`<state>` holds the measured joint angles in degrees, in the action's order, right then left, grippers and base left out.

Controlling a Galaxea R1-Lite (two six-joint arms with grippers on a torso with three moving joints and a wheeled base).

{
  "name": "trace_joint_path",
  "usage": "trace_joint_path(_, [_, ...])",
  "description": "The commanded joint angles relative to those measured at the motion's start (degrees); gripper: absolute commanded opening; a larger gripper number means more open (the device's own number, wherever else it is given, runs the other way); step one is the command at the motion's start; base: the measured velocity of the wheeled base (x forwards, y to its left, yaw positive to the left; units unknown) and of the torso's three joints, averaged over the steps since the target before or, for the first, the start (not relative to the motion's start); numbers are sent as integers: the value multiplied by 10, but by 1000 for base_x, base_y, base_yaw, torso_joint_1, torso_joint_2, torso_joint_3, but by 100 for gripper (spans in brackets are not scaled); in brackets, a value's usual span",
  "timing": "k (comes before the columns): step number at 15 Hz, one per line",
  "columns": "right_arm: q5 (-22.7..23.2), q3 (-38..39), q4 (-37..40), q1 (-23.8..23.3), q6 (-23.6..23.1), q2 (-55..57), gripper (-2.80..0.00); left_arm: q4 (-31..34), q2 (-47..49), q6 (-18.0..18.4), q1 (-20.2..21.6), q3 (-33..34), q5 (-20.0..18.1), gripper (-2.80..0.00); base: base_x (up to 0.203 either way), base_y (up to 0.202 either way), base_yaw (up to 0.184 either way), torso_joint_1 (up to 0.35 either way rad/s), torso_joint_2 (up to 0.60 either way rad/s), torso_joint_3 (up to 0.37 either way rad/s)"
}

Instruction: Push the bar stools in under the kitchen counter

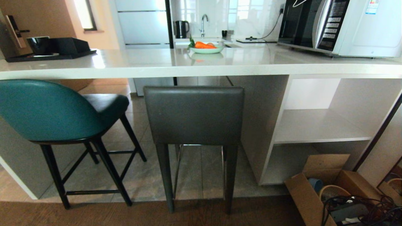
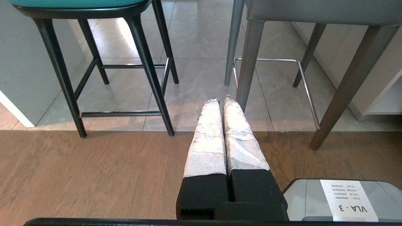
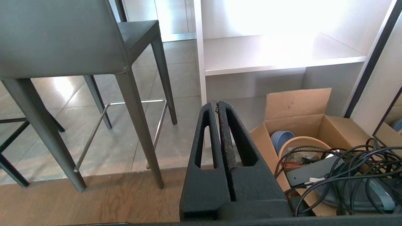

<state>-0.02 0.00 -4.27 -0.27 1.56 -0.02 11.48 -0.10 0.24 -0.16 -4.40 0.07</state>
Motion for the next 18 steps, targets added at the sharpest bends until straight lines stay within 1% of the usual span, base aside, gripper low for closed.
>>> trace_joint_path(1, [0,16,0,0,0,1,-280,0,2,0,0,0,0,-280,0,0,0,0,0,0])
trace_joint_path(12, [0,16,0,0,0,1,-280,1,1,0,0,0,0,-280,0,0,0,0,5,0])
trace_joint_path(15, [0,16,0,1,0,1,-280,1,1,0,0,0,0,-280,0,0,0,151,-104,-27])
trace_joint_path(18, [0,16,0,0,0,1,-280,1,1,0,0,0,0,-280,0,0,0,252,-130,-164])
